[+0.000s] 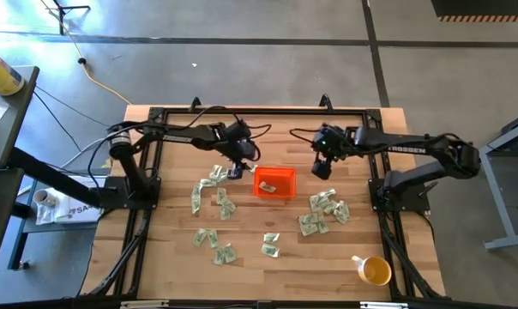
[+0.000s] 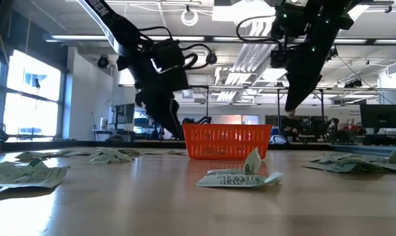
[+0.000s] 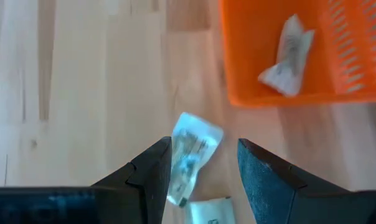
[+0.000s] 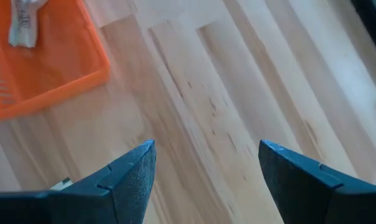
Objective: Pick and place Stevia / Truvia into bins
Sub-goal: Put the light green stevia packet into the orange basket
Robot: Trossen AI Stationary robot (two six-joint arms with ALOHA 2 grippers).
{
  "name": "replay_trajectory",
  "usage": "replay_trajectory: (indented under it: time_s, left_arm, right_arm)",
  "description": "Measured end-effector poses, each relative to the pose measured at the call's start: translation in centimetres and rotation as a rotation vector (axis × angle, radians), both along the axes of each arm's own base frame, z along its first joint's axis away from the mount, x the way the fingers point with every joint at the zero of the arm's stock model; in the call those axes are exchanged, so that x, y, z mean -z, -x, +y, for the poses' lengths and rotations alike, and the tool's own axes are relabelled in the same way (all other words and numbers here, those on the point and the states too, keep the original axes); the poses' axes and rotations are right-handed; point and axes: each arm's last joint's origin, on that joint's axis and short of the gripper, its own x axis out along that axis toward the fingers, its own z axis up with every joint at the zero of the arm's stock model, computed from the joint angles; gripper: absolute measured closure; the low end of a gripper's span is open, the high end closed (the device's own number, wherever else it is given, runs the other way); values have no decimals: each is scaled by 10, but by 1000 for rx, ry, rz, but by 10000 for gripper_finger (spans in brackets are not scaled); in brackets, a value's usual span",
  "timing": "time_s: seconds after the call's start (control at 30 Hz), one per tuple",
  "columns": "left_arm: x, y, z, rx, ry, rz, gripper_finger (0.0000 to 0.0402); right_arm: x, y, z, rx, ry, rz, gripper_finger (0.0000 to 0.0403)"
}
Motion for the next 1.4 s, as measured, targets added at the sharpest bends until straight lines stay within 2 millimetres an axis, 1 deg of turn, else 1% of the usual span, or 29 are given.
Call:
replay_trajectory:
  time_s: [0.17, 0.3, 0.47, 0.63, 0.77, 1.03, 1.17, 1.27, 1.33, 1.4]
  left_arm:
    - [19, -3, 5, -30, -17, 58, 186]
    - [30, -10, 6, -28, -5, 89, 186]
    - [32, -18, 11, -70, 2, 103, 186]
    - [33, -17, 10, -81, -12, 130, 193]
    - [34, -15, 10, -85, -14, 149, 231]
    - [34, -15, 11, -124, -18, 158, 335]
    - [27, -15, 12, -175, -27, 183, 374]
    - [15, -14, 14, -209, -57, 219, 379]
    - [-3, -19, 17, -231, -104, 181, 377]
    - [-21, -19, 18, -244, -128, 163, 367]
  right_arm:
    - [0, -3, -1, 0, 2, -41, 130]
    - [-1, -4, -1, 19, -4, -60, 130]
    - [-1, -4, -1, 53, -23, -71, 130]
    - [-1, -4, -1, 65, -26, -73, 130]
    - [-1, -5, -1, 69, -21, -75, 130]
    - [-2, -5, -2, 125, -27, -94, 130]
    - [-2, -5, -2, 147, -28, -100, 130]
    - [-3, -7, -3, 162, -24, -127, 132]
    - [-5, -8, -4, 178, -12, -153, 134]
    - [-8, -9, -3, 198, 6, -180, 136]
